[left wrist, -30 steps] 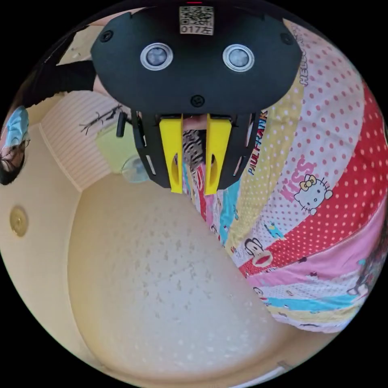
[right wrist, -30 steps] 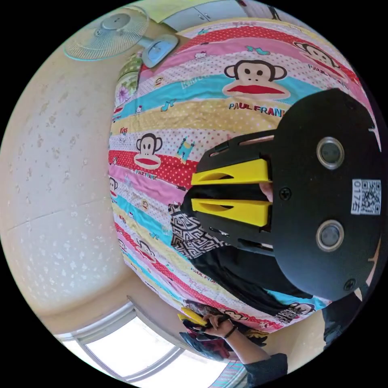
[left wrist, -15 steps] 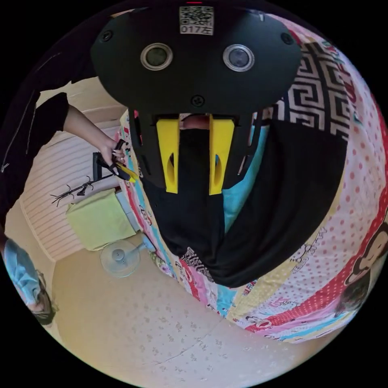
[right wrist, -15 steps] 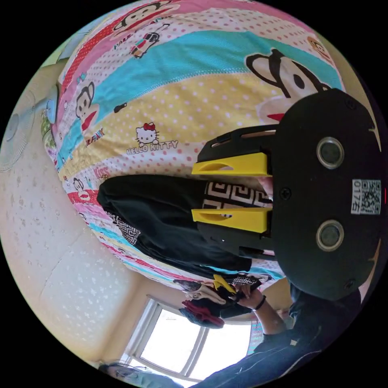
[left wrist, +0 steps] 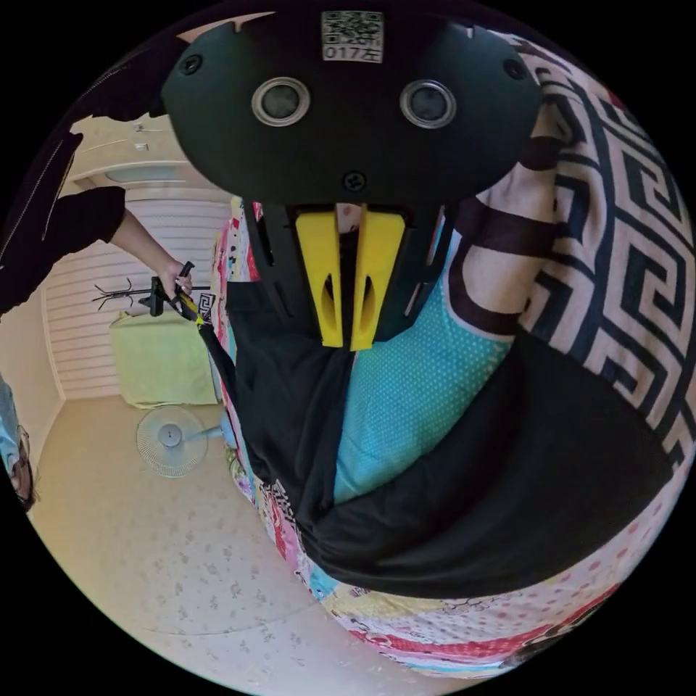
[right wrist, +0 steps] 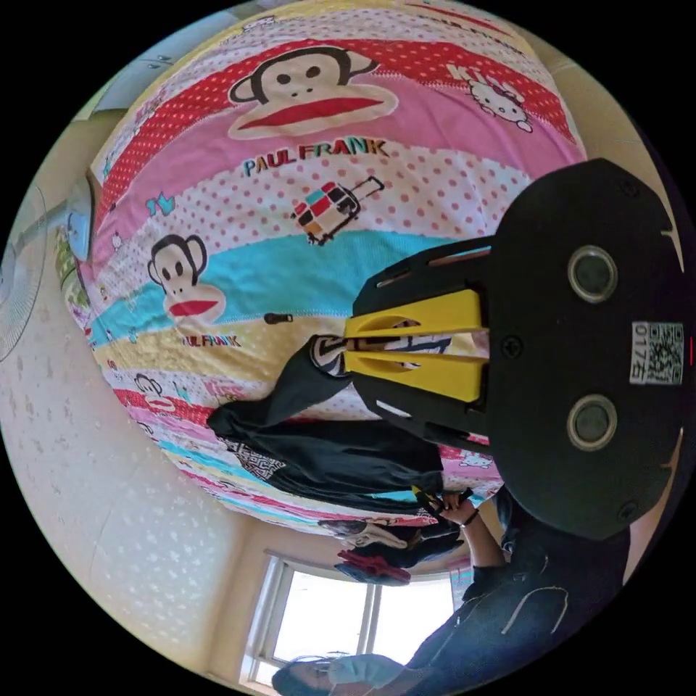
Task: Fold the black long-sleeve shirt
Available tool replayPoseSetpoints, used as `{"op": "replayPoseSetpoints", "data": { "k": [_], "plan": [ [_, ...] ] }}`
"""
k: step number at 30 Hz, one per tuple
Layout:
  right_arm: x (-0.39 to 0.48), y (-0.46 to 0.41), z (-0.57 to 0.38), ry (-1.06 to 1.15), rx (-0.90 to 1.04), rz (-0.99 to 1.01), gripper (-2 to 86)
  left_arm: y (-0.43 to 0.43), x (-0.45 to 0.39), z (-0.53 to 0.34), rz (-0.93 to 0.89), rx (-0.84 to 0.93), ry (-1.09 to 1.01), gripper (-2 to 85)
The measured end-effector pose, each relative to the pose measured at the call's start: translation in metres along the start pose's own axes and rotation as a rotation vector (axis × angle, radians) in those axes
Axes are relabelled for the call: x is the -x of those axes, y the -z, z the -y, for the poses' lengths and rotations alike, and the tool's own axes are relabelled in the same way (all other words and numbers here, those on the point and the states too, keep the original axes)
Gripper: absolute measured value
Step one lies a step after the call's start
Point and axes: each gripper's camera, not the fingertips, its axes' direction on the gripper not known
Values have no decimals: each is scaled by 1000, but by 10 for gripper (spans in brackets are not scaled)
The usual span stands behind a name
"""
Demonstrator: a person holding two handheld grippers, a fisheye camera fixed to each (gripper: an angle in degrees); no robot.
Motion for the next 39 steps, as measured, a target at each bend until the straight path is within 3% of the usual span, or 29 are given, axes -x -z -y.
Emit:
{"op": "replayPoseSetpoints", "data": {
  "k": [2, 4, 7, 9, 12, 15, 17, 18, 21, 24, 29, 34, 39],
  "plan": [
    [-34, 19, 10, -86, -85, -63, 53, -1, 1, 2, -35, 0, 41, 38],
    [-36, 33, 4, -28, -194, -30, 63, 1, -2, 7, -74, 21, 79, 63],
    [-23, 32, -16, -24, -288, 173, 79, 12, -23, 11, -132, 34, 8, 77],
    [0, 7, -28, 13, -219, 299, 86, 25, -38, 13, -74, 32, -38, 87],
    [56, -55, -48, 129, -18, 285, 111, 23, -41, 15, -1, 48, -52, 100],
    [97, -120, -62, 198, 135, 152, 124, -1, -32, 12, -5, 120, 50, 98],
    [105, -141, -71, 120, 55, 31, 101, -5, -35, 6, 11, 68, 45, 90],
    [102, -141, -73, 75, 23, 19, 91, -8, -37, 3, 40, 46, 44, 80],
    [85, -141, -72, 33, 48, 276, 36, -12, -34, 0, 24, 27, 127, 63],
    [68, -148, -62, -36, 157, 272, 24, -26, -27, 4, -72, 126, 149, 42],
    [61, -128, -27, 48, 245, 340, 13, -25, -33, 28, -16, 250, 115, 5],
    [46, -50, -9, -11, 166, 459, 9, 26, -52, 67, -100, 354, 51, -5],
    [23, -6, -17, -77, 213, 362, 8, 73, -59, 73, -73, 397, 22, -7]
  ]
}}
